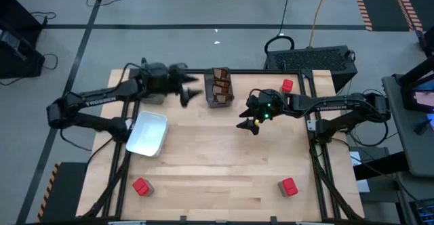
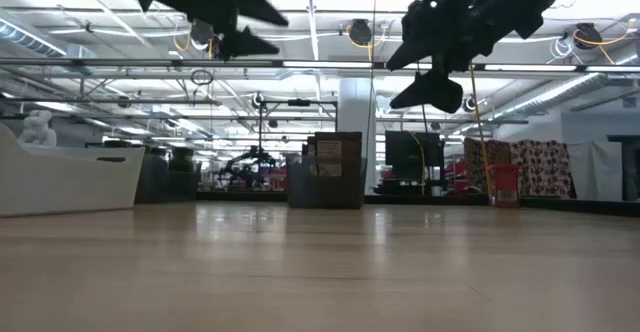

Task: Sort spices by type
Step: Put the bottom left red seasoning can into the white bin

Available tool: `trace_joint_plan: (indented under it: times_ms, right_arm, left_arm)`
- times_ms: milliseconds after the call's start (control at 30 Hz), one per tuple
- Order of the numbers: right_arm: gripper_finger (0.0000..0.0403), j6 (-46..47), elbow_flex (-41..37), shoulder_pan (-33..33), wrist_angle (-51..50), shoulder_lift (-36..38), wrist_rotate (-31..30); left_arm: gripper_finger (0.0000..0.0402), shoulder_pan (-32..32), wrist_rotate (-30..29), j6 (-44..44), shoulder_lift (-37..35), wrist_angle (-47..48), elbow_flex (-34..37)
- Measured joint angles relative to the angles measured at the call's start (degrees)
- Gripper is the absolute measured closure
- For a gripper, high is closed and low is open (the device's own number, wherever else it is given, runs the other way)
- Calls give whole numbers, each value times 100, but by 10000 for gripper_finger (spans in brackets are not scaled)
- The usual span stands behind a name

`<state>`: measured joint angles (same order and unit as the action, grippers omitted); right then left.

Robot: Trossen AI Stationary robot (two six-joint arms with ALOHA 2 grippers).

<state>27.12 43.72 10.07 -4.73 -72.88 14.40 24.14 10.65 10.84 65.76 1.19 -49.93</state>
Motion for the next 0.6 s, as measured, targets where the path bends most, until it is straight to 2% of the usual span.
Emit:
trace_joint_plan:
  times_ms: [133, 267, 467, 600]
  right_arm:
    - [110, 93, 0, 0, -22, 2, 400]
    - [110, 93, 0, 0, -33, 2, 546]
    - [110, -15, 0, 0, -31, 2, 548]
    - [110, -315, 0, 33, -15, 2, 548]
  left_arm:
    - [71, -816, 305, -548, 0, 250, 0]
    - [71, -1477, 303, -673, 4, 652, -140]
    - [71, -2138, -441, -680, 76, 2429, -1063]
    - [71, -2587, -689, -568, 123, 3060, -1641]
